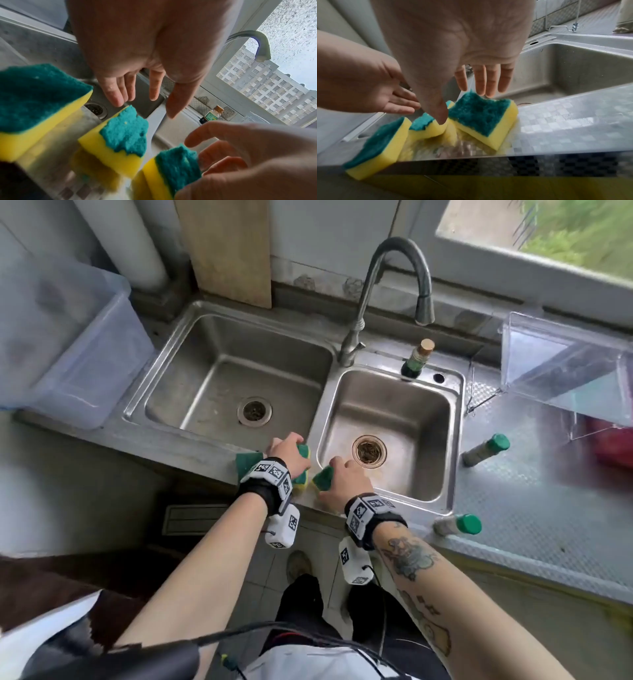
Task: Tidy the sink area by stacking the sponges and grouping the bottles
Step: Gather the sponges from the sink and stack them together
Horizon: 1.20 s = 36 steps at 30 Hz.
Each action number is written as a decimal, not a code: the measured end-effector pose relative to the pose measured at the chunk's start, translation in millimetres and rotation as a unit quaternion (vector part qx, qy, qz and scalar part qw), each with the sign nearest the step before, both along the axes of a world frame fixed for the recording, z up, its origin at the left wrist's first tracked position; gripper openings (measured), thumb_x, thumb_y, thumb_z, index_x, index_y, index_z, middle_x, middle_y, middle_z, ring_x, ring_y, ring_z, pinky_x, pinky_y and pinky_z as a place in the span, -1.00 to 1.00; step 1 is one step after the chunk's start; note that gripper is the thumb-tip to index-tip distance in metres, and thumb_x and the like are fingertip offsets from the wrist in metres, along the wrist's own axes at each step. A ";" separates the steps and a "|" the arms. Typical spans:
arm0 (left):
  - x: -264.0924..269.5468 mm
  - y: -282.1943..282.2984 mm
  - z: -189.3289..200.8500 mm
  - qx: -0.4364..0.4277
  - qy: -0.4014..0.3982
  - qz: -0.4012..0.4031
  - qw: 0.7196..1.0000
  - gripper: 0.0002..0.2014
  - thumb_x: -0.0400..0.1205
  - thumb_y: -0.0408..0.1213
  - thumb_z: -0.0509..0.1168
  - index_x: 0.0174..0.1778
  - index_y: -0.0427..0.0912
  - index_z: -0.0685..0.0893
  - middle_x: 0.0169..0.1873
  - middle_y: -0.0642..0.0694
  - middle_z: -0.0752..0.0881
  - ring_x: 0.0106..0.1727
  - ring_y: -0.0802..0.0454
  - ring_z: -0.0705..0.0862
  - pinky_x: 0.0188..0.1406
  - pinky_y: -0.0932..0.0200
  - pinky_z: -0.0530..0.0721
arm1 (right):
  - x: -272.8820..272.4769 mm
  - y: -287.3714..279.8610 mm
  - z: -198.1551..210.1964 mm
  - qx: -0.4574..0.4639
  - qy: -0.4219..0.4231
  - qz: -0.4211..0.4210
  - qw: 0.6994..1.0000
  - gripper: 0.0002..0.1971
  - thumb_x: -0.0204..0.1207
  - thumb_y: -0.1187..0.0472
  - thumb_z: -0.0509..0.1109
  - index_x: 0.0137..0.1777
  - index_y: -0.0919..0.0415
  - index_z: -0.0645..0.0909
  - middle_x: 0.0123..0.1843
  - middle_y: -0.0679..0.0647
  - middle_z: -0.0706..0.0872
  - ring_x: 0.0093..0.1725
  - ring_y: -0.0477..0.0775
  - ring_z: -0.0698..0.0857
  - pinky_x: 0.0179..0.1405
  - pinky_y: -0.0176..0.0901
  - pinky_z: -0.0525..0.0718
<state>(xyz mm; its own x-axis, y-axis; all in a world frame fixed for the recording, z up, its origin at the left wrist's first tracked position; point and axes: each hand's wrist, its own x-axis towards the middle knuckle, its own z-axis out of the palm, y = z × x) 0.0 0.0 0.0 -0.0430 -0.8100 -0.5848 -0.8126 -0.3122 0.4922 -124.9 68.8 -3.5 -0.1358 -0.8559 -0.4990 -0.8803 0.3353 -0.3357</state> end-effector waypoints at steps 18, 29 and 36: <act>-20.0 3.6 -22.1 0.010 -0.140 -0.067 0.988 -0.42 0.49 -0.22 0.42 0.38 -0.10 0.33 0.38 -0.35 0.34 0.41 -0.34 0.33 0.31 -0.18 0.45 | -26.3 -6.9 -9.6 0.035 0.021 -0.020 0.999 -0.38 0.21 0.03 0.50 0.24 0.13 0.36 0.20 0.16 0.57 0.20 0.24 0.60 0.16 0.19 0.69; -46.6 -18.7 12.4 -0.070 -0.082 -0.073 0.992 -0.41 0.43 -0.27 0.39 0.37 -0.08 0.37 0.23 -0.33 0.46 0.30 -0.34 0.47 0.30 -0.11 0.56 | -96.7 -36.3 52.5 -0.040 -0.021 -0.117 0.992 -0.35 0.27 -0.03 0.52 0.30 0.15 0.35 0.18 0.15 0.60 0.10 0.17 0.65 -0.03 -0.04 0.67; -104.6 -28.7 54.8 -0.083 -0.031 -0.085 0.993 -0.32 0.45 -0.21 0.41 0.51 -0.02 0.33 0.30 -0.32 0.45 0.38 -0.32 0.45 0.34 -0.05 0.51 | -185.2 -57.2 113.4 -0.059 -0.044 -0.183 0.980 -0.30 0.39 -0.04 0.53 0.41 0.19 0.29 0.09 0.11 0.65 0.00 0.11 0.69 -0.09 -0.08 0.73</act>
